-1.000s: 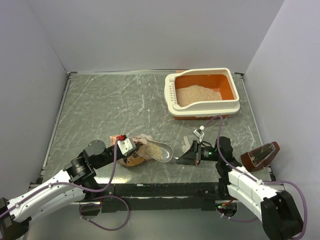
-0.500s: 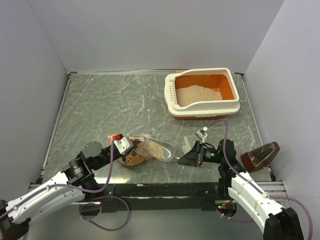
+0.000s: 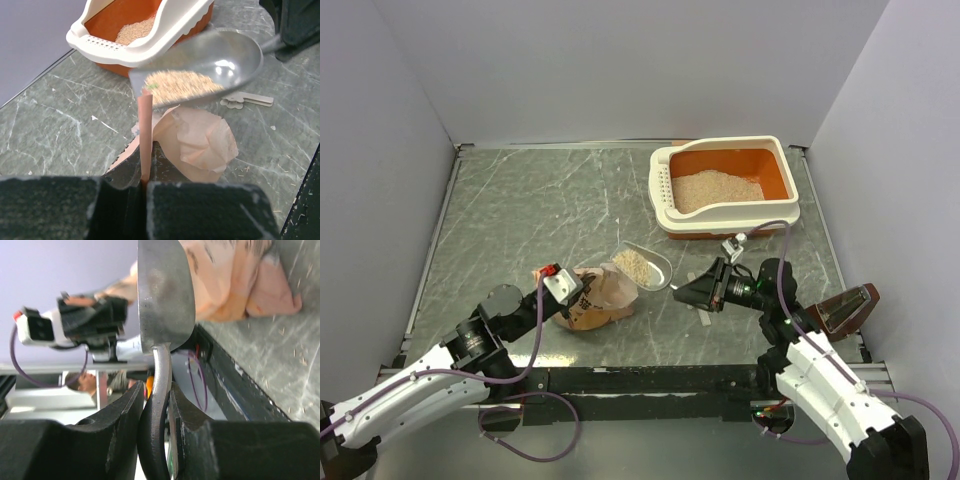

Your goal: Fill the litter box with clean litter

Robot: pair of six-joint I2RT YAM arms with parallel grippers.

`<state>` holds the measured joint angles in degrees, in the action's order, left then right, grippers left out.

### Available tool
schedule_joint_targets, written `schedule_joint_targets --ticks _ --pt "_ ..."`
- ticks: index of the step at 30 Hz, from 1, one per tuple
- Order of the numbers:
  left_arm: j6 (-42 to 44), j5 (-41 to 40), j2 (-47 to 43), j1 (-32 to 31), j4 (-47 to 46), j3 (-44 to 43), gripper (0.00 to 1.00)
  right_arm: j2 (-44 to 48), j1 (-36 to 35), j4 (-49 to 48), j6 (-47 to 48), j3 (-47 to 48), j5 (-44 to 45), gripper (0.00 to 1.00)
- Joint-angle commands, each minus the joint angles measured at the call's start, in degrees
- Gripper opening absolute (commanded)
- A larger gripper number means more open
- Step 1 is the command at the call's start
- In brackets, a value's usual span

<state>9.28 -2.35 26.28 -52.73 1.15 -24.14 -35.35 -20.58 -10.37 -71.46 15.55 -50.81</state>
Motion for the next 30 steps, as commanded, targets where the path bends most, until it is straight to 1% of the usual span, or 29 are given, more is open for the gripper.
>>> schedule_joint_targets --ticks 1,3,9,15,21,22,26,30 --pt "-2.86 -0.29 -0.53 -0.36 -3.08 -2.49 0.01 -1.47 0.28 2.28 0.53 7.47 5.97 0.0" --pt "-3.13 -0.02 -0.27 -0.44 -2.82 -2.75 0.01 -3.57 0.36 2.9 0.71 9.32 7.56 0.0" --pt "-3.21 1.03 0.87 -0.79 -2.47 -2.84 0.01 -8.67 1.06 -1.49 -0.52 11.61 12.57 0.0" --pt "-2.95 -0.2 1.14 -1.59 -1.32 -3.19 0.01 -15.44 5.02 -6.75 -0.35 14.94 16.09 0.0" --pt "-2.34 -0.99 1.14 -2.03 -1.32 -3.19 0.01 -23.17 8.97 -11.24 -0.61 19.07 17.49 0.0" --pt "-2.33 -1.08 1.49 -2.11 0.07 -3.37 0.01 -24.14 9.5 -11.42 -0.52 19.77 17.84 0.0" --pt "-2.07 -1.52 2.37 -2.46 0.79 -3.46 0.01 -28.18 12.57 -12.48 0.09 23.03 19.25 0.0" --pt "-1.54 -1.69 2.81 -2.82 1.14 -3.46 0.01 -30.3 16.35 -8.45 4.21 26.71 21.1 0.0"
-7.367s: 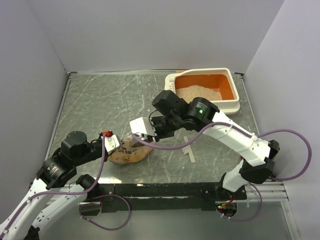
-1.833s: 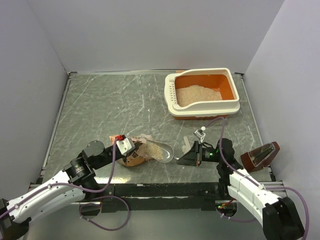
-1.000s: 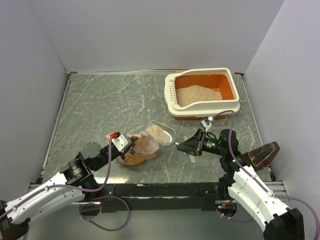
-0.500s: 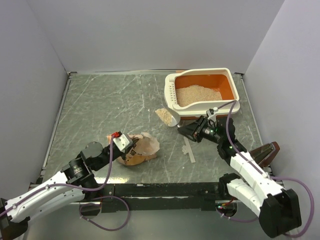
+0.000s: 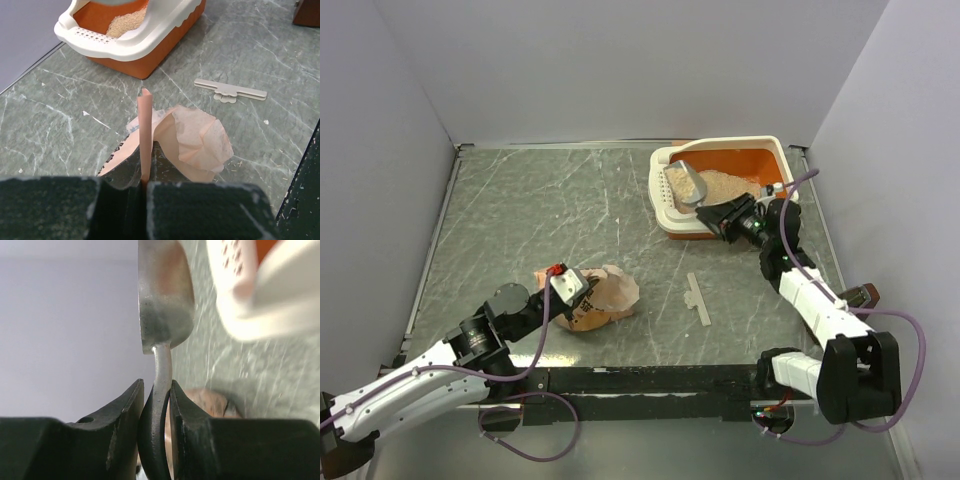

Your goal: Fill the litter box with clean litter

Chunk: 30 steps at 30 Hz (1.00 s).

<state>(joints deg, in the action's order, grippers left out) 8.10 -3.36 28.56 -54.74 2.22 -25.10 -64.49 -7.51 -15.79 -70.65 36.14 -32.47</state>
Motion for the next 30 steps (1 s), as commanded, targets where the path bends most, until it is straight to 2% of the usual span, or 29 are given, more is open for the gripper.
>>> schedule_joint_targets --ticks 1,6,9,13,20,30 --pt "-0.36 -0.77 0.36 -0.98 0.15 -2.49 0.01 -2.12 4.51 -0.41 7.07 9.01 3.28 0.0" --pt "-0.19 -2.09 -0.25 -1.33 0.51 -2.58 0.01 -4.41 6.27 17.87 20.27 17.37 10.39 0.0" --pt "-0.36 -2.44 -0.61 -1.51 0.77 -2.76 0.01 -4.94 6.72 26.83 30.02 22.21 18.81 0.0" --pt "-0.19 -2.01 -0.78 -1.51 0.86 -2.93 0.01 -6.17 6.89 32.66 40.47 26.69 24.02 0.0" --pt "-0.28 -1.83 -1.22 -1.6 1.3 -3.02 0.01 -11.44 6.46 40.66 52.97 34.95 28.6 0.0" --pt "0.16 -1.92 -1.84 -1.77 1.3 -2.76 0.01 -23.91 -5.75 49.98 76.24 50.15 46.69 0.0"
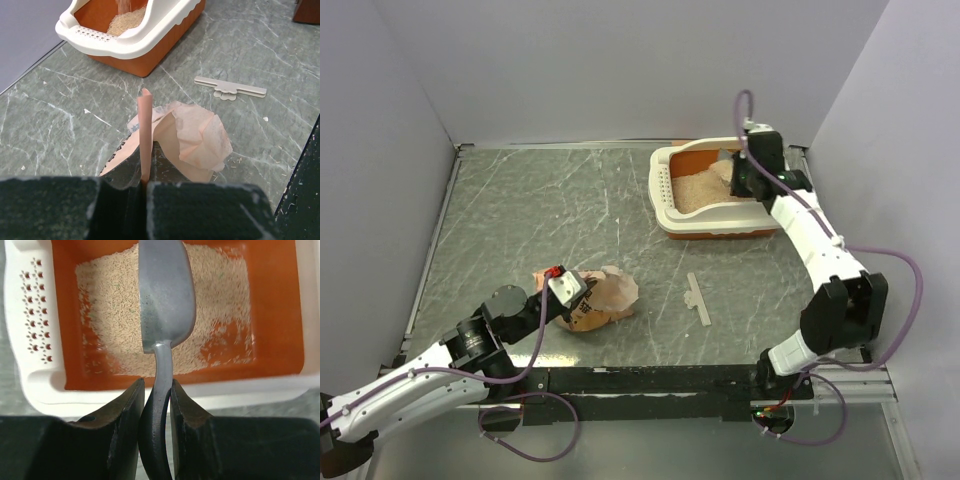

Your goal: Fill the litter box with clean litter

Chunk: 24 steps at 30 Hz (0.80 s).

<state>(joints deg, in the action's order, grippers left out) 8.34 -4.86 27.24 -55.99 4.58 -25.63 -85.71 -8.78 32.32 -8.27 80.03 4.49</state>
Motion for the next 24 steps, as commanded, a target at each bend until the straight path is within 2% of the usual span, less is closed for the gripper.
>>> schedule_joint_targets --ticks 1,8,10,12,16,19,21,22,24 --pt "0.01 -0.58 -0.53 -0.53 -0.8 -2.23 0.01 -3.58 -6.15 2.48 15.55 7.06 10.96 0.0" --pt "0.01 -0.59 -0.44 -0.62 -0.54 -2.23 0.01 -7.8 -11.86 7.94 24.43 10.68 23.0 0.0" --pt "0.01 -0.41 -0.35 -0.62 -0.54 -2.32 0.01 -7.89 -14.15 6.01 28.82 9.01 31.34 0.0" --pt "0.1 -0.24 -0.35 -0.62 -0.36 -2.32 0.01 -7.11 -16.97 -0.19 34.07 6.04 41.23 0.0" --pt "0.36 -0.5 -0.52 -0.79 -0.18 -2.32 0.01 -3.42 -18.91 -12.41 43.68 0.92 47.17 0.0" --pt "0.54 -0.5 -0.7 -0.79 -0.27 -2.23 0.01 0.62 -21.45 -17.18 46.59 0.13 46.75 0.0" --pt "0.63 -0.32 -0.44 -0.88 -0.27 -2.15 0.01 3.69 -24.25 -15.8 45.12 1.61 44.74 0.0" --pt "0.54 -0.41 -0.44 -0.79 -0.1 -2.23 0.01 4.67 -25.14 -13.01 43.01 2.93 42.9 0.0" --pt "0.71 -0.24 -0.26 -0.88 -0.1 -2.23 0.01 7.57 -26.46 -2.91 33.44 7.67 33.86 0.0"
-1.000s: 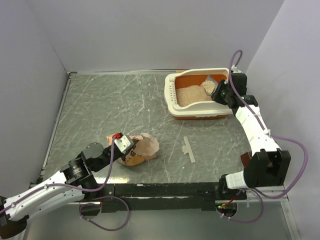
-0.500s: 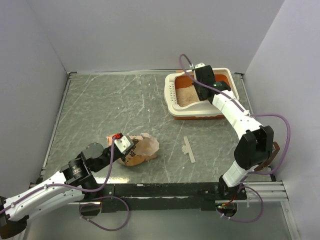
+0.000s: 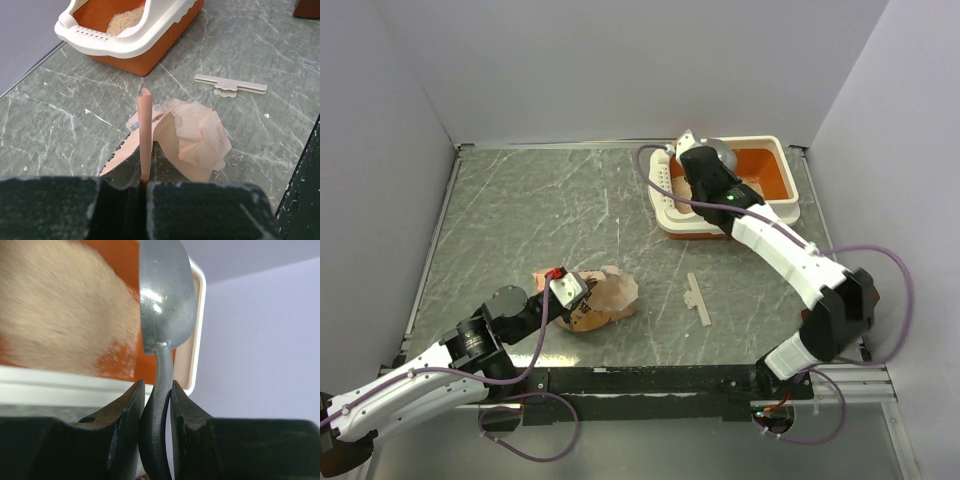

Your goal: Fill the litter box with clean litter

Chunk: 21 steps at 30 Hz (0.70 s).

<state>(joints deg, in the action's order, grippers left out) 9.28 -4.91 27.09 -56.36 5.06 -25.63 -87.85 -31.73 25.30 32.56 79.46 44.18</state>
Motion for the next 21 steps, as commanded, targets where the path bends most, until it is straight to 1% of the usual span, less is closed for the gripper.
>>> schedule_joint_targets --ticks 1,2,4,5,6,8,9,12,13,18,21 --pt "-0.31 -0.19 -0.11 -0.51 -0.58 -2.15 0.01 10.76 -4.13 6.75 -10.73 9.38 -9.08 0.0" --pt "-0.14 -0.28 -0.2 -0.42 -0.58 -2.15 0.01 13.21 -4.4 10.43 -16.33 10.18 -16.6 0.0" --pt "-0.14 -0.28 -0.37 -0.51 -0.58 -2.06 0.01 16.47 -4.92 11.61 -20.67 9.05 -23.75 0.0" --pt "-0.05 -0.37 -0.46 -0.51 -0.58 -1.97 0.01 19.71 -5.01 12.4 -24.43 7.3 -30.14 0.0" --pt "0.12 -0.45 -0.46 -0.51 -0.58 -1.97 0.01 21.04 -5.01 13.28 -25.95 6.5 -33.69 0.0" --pt "0.21 -0.63 -0.81 -0.59 -0.58 -1.97 0.01 23.07 -5.19 16.78 -30.07 6.76 -37.92 0.0" --pt "0.3 -0.54 -0.81 -0.6 -0.58 -1.97 0.01 23.34 -5.28 21.41 -30.44 7.11 -43.16 0.0" --pt "0.48 -0.72 -0.73 -0.6 -0.4 -1.97 0.01 24.74 -6.15 27.93 -31.24 6.85 -51.27 0.0" --pt "0.48 -0.72 -0.72 -0.6 -0.4 -1.97 0.01 25.36 -6.68 28.75 -31.15 6.15 -52.17 0.0" --pt "0.65 -1.25 -0.64 -0.6 -0.14 -1.97 0.01 28.26 -12.55 34.37 -31.59 1.05 -50.69 0.0" --pt "0.65 -1.6 -0.72 -0.68 0.04 -2.06 0.01 29.32 -15.37 36.05 -31.76 -1.5 -52.36 0.0"
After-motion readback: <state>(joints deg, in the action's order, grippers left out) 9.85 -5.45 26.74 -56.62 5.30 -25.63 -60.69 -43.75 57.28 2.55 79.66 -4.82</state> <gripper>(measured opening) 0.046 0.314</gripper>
